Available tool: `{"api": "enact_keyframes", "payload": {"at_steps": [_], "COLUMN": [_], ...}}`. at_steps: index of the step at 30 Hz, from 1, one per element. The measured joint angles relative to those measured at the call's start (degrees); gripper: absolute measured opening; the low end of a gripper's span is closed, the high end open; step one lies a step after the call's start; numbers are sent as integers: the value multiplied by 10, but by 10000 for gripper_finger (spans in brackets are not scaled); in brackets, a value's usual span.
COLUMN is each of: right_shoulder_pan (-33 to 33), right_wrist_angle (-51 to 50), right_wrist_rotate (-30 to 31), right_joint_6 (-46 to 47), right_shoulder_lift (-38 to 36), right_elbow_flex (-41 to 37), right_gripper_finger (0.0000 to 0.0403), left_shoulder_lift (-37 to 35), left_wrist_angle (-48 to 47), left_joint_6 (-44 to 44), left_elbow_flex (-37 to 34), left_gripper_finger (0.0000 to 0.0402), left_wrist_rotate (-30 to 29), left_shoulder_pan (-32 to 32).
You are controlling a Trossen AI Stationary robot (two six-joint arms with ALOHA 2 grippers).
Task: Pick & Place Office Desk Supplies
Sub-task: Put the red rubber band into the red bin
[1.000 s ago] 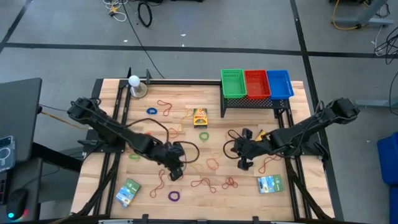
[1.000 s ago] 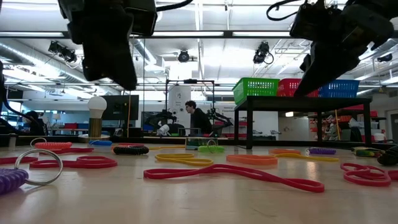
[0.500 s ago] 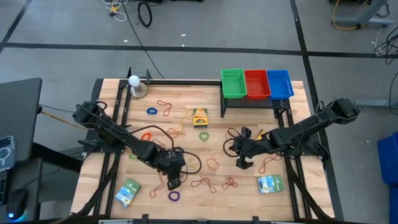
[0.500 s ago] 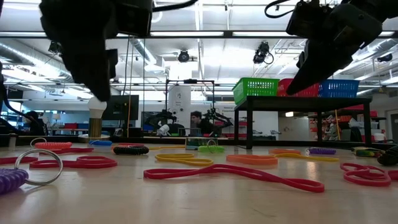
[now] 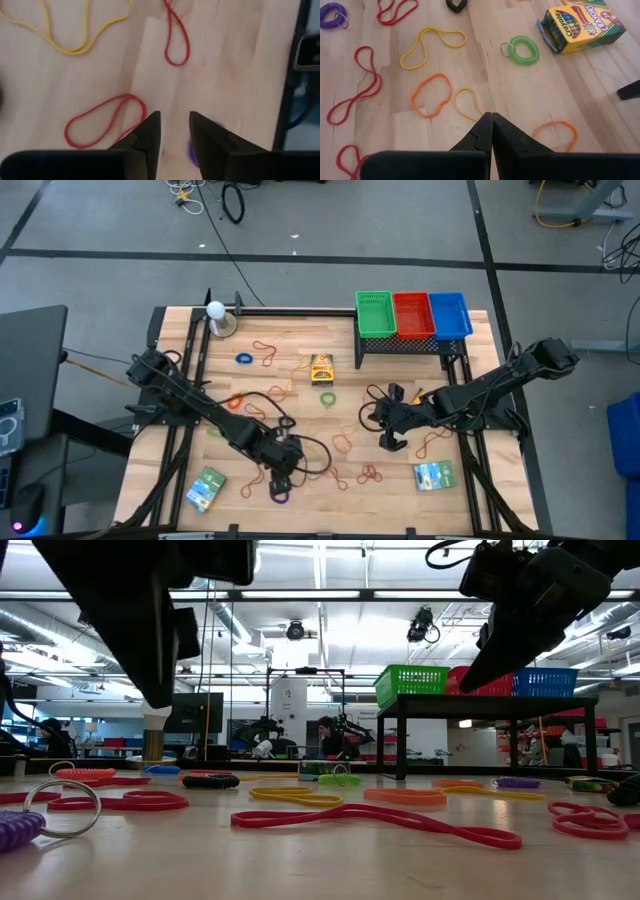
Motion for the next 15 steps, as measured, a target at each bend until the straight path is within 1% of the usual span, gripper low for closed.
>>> {"api": "enact_keyframes", "payload": {"at_steps": [3, 8, 12, 15], "right_shoulder_pan": [0, 0, 0, 0], "right_wrist_angle": [-1, -2, -2, -2], "right_wrist_rotate": [0, 1, 1, 1], "right_joint_6": [0, 0, 0, 0], "right_shoulder_lift": [0, 0, 0, 0], "right_elbow_flex": [0, 0, 0, 0], "right_gripper_finger": [11, 11, 11, 11], "left_shoulder_lift": [33, 70, 85, 88], "left_wrist_angle": [-34, -42, -44, -59], "left_joint_6": [22, 27, 4, -24], "left_elbow_flex": [46, 94, 102, 103], "left_gripper_finger": [110, 110, 110, 110], "left_wrist_rotate": [5, 17, 42, 46], "left_shoulder_pan": [-1, 0, 0, 0]}}
